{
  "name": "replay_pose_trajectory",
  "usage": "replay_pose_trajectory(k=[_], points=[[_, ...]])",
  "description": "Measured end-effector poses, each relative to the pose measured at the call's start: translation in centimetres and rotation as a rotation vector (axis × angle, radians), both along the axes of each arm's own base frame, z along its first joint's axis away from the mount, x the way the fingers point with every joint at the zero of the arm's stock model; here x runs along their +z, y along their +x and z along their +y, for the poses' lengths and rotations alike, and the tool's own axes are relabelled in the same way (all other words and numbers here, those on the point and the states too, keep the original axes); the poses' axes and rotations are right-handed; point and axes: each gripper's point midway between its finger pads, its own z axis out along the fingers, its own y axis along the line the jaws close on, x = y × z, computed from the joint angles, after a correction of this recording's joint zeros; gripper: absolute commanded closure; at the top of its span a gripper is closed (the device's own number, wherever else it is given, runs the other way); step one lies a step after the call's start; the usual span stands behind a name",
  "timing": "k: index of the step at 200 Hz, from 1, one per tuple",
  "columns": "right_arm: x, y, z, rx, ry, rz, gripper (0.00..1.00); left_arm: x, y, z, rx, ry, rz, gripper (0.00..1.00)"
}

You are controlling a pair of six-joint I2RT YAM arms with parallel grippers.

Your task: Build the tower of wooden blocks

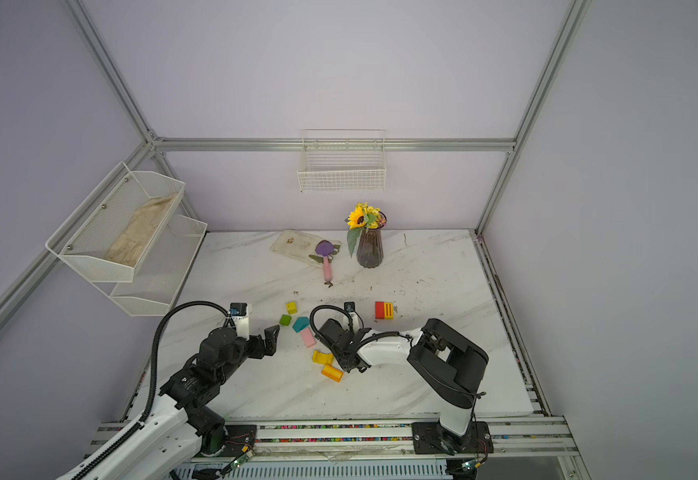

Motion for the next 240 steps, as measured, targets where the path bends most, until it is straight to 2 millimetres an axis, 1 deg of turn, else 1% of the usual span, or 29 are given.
replay_pose_trajectory(k=[11, 25, 42, 53, 75, 87, 112, 127, 144, 152, 171, 186, 203, 215, 227, 240], points=[[0.4, 0.0, -0.4, -0.003, 0.001, -0.001, 0.34, 0.2, 0.1, 0.2, 0.000, -0.034, 0.001, 0.01], [1.1, 0.2, -1.0, -0.009, 0.007, -0.011, 0.35, 1.1, 0.2, 0.5, -0.004, -0.085, -0.020, 0.01], [2.5, 0.9, -1.6, -0.021, 0.022, -0.032, 0.37, 1.9, 0.3, 0.7, -0.009, -0.128, -0.040, 0.00], [3.4, 1.4, -2.2, -0.035, 0.031, -0.047, 0.38, 2.3, 0.3, 0.4, -0.026, -0.147, -0.053, 0.00], [5.2, 2.6, -3.8, -0.066, 0.032, -0.080, 0.38, 2.9, 0.0, -0.5, -0.084, -0.176, -0.065, 0.00], [6.0, 3.2, -4.8, -0.084, 0.032, -0.097, 0.38, 3.2, -0.1, -0.7, -0.094, -0.182, -0.073, 0.00], [7.5, 4.5, -7.0, -0.119, 0.025, -0.120, 0.39, 3.7, -0.2, -0.4, -0.082, -0.184, -0.095, 0.00], [8.3, 5.2, -8.5, -0.143, 0.014, -0.131, 0.39, 3.6, -0.2, -0.1, -0.061, -0.186, -0.091, 0.00], [9.0, 5.9, -9.9, -0.160, 0.003, -0.143, 0.40, 3.2, -0.1, 0.2, -0.030, -0.201, -0.071, 0.00], [9.1, 6.1, -10.3, -0.165, -0.005, -0.146, 0.42, 3.0, 0.0, 0.5, -0.010, -0.200, -0.062, 0.00], [9.0, 6.3, -10.8, -0.154, -0.025, -0.138, 0.43, 1.6, 0.1, 1.4, 0.044, -0.189, -0.009, 0.00], [8.8, 6.5, -10.8, -0.136, -0.037, -0.125, 0.45, 1.2, 0.6, 1.4, 0.019, -0.232, 0.017, 0.00], [8.3, 6.9, -10.6, -0.120, -0.053, -0.111, 0.46, 0.7, 2.0, 1.7, -0.034, -0.374, 0.032, 0.00], [7.5, 7.2, -10.6, -0.110, -0.068, -0.094, 0.47, -0.2, 2.8, 2.7, -0.048, -0.499, 0.055, 0.00], [6.6, 7.3, -10.8, -0.104, -0.082, -0.070, 0.48, -1.4, 3.0, 3.2, -0.065, -0.599, 0.097, 0.00], [5.9, 7.3, -10.9, -0.095, -0.092, -0.048, 0.48, -1.7, 2.7, 2.8, -0.114, -0.665, 0.122, 0.00]])
